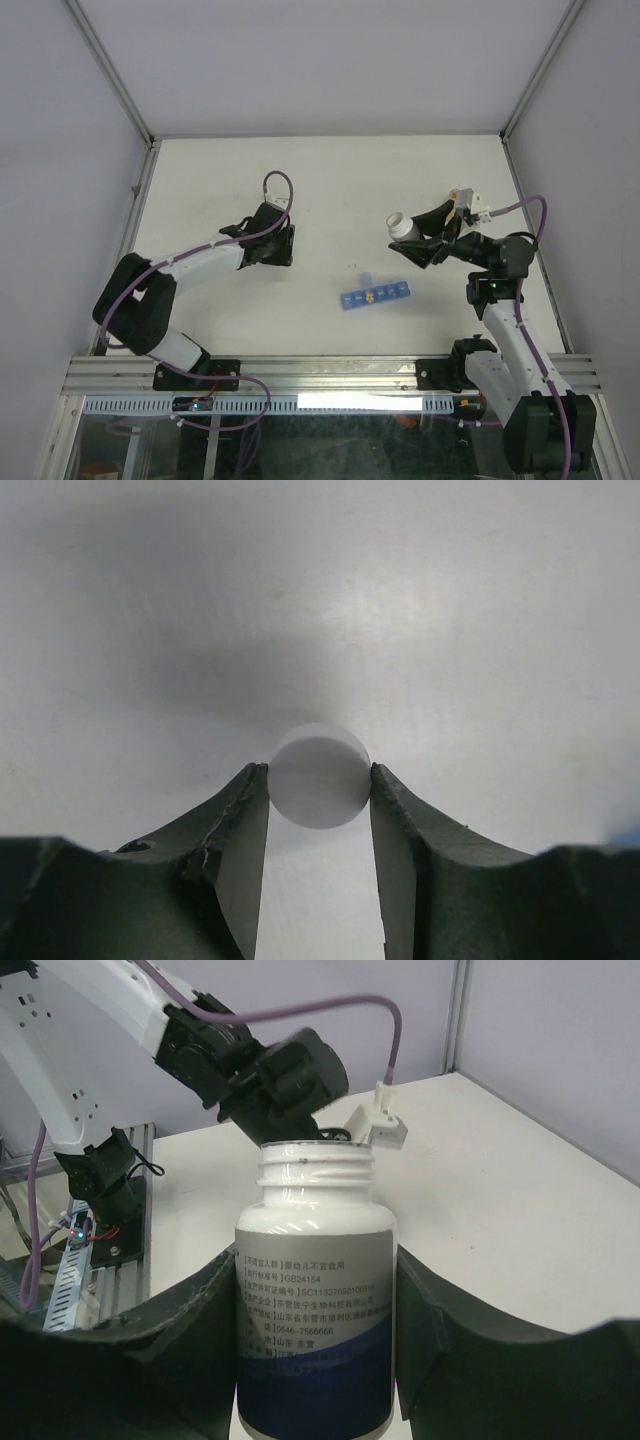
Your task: Sort the pills into containers
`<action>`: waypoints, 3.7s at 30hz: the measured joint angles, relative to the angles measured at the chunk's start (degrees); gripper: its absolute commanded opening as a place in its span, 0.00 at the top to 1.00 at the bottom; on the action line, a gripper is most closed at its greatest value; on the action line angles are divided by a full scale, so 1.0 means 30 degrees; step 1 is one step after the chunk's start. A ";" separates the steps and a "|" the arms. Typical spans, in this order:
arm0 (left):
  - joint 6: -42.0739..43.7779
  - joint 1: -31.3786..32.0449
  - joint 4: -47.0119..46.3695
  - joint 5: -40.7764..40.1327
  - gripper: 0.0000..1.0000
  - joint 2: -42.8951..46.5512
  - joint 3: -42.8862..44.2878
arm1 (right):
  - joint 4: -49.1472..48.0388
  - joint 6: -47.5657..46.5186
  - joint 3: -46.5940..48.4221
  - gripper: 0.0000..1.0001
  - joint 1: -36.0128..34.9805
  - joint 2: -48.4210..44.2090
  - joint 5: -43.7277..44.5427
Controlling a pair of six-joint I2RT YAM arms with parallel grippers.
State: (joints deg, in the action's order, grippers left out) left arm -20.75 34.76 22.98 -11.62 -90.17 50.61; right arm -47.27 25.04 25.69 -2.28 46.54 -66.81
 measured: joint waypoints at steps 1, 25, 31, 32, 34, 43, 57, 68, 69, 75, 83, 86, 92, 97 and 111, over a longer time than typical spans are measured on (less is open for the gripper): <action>-0.0015 -0.0007 -0.0226 0.0831 0.73 0.0539 -0.0102 | 0.0058 -0.0036 0.0000 1.00 0.0007 -0.0015 -0.0095; -0.9974 0.1741 -1.9453 1.8112 0.73 0.4597 -0.1683 | 1.3187 -0.7402 0.3009 1.00 -0.0619 -0.1450 -0.4539; -1.0040 0.2426 -1.9686 1.8207 0.73 0.3752 -0.0699 | 1.6152 -1.0972 0.3614 1.00 -0.1566 -0.1129 -0.3942; -1.0032 0.2441 -1.9686 1.8207 0.73 0.3636 -0.0619 | 1.6502 -1.1511 0.3723 1.00 -0.1683 -0.1064 -0.3818; -1.0032 0.2448 -1.9664 1.8200 0.73 0.3366 -0.0481 | 1.7107 -1.2349 0.3861 1.00 -0.1894 -0.0984 -0.3548; -0.9901 0.2922 -1.9285 1.8200 0.73 0.2841 -0.0058 | 1.8666 -1.4192 0.3934 1.00 -0.2601 -0.0510 -0.2645; -0.9173 0.3432 -1.8156 1.7886 0.74 0.2295 0.0495 | 2.0524 -1.5380 0.4495 1.00 -0.3082 0.0051 -0.1056; -0.6426 0.3854 -1.3325 1.5832 0.75 0.2710 0.2076 | 2.1988 -1.6320 0.5129 1.00 -0.3395 0.0568 0.0816; -0.6229 0.3898 -1.2968 1.5642 0.75 0.2710 0.2229 | 2.2068 -1.6356 0.5202 1.00 -0.3432 0.0634 0.0954; -0.4947 0.4269 -1.0491 1.4513 0.75 0.2710 0.3264 | 2.2462 -1.6466 0.5304 1.00 -0.3461 0.0721 0.1530; -0.4014 0.4692 -0.9049 1.3857 0.77 0.2616 0.4029 | 2.2564 -1.6087 0.5304 1.00 -0.3497 0.0729 0.1552; -0.3679 0.4692 -0.8947 1.4083 0.78 0.2412 0.4255 | 2.2571 -1.5854 0.5304 1.00 -0.3402 0.0729 0.1515; -0.0415 0.4626 -0.9122 1.6560 0.78 0.1989 0.4714 | 2.2491 -1.5030 0.5027 1.00 -0.3009 0.0342 0.0306; 0.5996 0.4721 -0.9129 1.9234 0.74 0.2251 0.4597 | 2.2127 -1.4542 0.4466 1.00 -0.2980 -0.0270 -0.0896; 1.1927 0.5697 -0.9945 1.8003 0.01 0.3031 0.3825 | 1.9708 -1.4382 0.4430 1.00 -0.2994 -0.0277 -0.2484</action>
State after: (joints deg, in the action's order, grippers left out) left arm 15.03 51.86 -6.85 42.39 -81.08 62.08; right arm 11.86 -18.11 38.98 -11.27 45.71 -74.26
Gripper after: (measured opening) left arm 0.967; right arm 0.542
